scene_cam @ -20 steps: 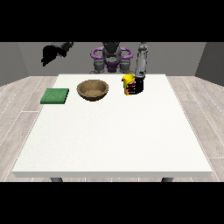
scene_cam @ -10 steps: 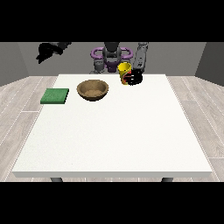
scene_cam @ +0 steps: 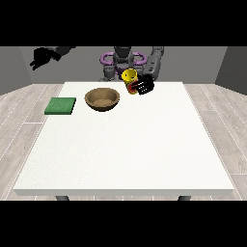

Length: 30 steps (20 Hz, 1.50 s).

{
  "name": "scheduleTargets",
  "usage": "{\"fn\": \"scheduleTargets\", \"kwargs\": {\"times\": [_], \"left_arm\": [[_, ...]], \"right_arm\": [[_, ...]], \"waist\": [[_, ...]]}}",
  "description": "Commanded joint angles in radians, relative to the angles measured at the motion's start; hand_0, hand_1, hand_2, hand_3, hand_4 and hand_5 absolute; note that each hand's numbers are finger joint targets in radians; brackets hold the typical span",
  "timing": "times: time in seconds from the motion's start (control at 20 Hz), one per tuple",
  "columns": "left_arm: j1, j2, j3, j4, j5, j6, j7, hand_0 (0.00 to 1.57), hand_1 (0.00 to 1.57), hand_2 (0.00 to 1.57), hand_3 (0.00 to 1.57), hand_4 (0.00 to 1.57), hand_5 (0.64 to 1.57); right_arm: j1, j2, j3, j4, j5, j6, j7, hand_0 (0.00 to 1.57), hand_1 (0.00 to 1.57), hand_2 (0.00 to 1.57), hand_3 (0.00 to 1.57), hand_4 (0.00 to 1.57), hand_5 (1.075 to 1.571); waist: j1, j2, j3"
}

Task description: Pick the cup and pour the ball into the bowl, then pick the bowl and place it on the pad

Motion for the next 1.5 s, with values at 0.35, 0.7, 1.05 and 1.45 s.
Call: {"fn": "scheduleTargets", "kwargs": {"times": [0.35, 0.7, 1.05, 1.45], "left_arm": [[-0.163, 0.028, -0.203, 0.180, -0.390, 0.353, 0.284, 1.48, 1.48, 1.57, 1.57, 1.52, 1.255], [-0.268, 0.040, -0.351, 0.315, -0.636, 0.380, 0.518, 1.56, 1.56, 1.57, 1.57, 1.51, 1.346], [-0.384, -0.049, -0.549, 0.465, -0.929, 0.404, 0.798, 1.57, 1.57, 1.57, 1.57, 1.18, 1.500], [-0.344, -0.076, -0.765, 0.429, -1.137, 0.231, 0.977, 1.51, 1.51, 1.57, 1.57, 1.49, 1.202]], "right_arm": [[-0.059, 0.031, 0.062, 0.011, 0.017, 0.027, -0.002, 0.00, 0.00, 0.36, 0.66, 0.54, 1.568], [-0.077, -0.006, 0.023, 0.105, 0.013, 0.032, -0.012, 0.00, 0.00, 0.36, 0.66, 0.54, 1.566], [-0.112, 0.010, 0.044, 0.157, 0.049, 0.005, -0.027, 0.00, 0.00, 0.38, 0.66, 0.56, 1.566], [-0.150, 0.058, 0.088, 0.192, 0.061, 0.036, -0.076, 0.00, 0.00, 0.34, 0.62, 0.58, 1.565]], "waist": [[-0.102, 0.014, 0.0019], [-0.052, -0.037, 0.0018], [-0.036, -0.048, 0.0017], [-0.138, -0.031, 0.0015]]}}
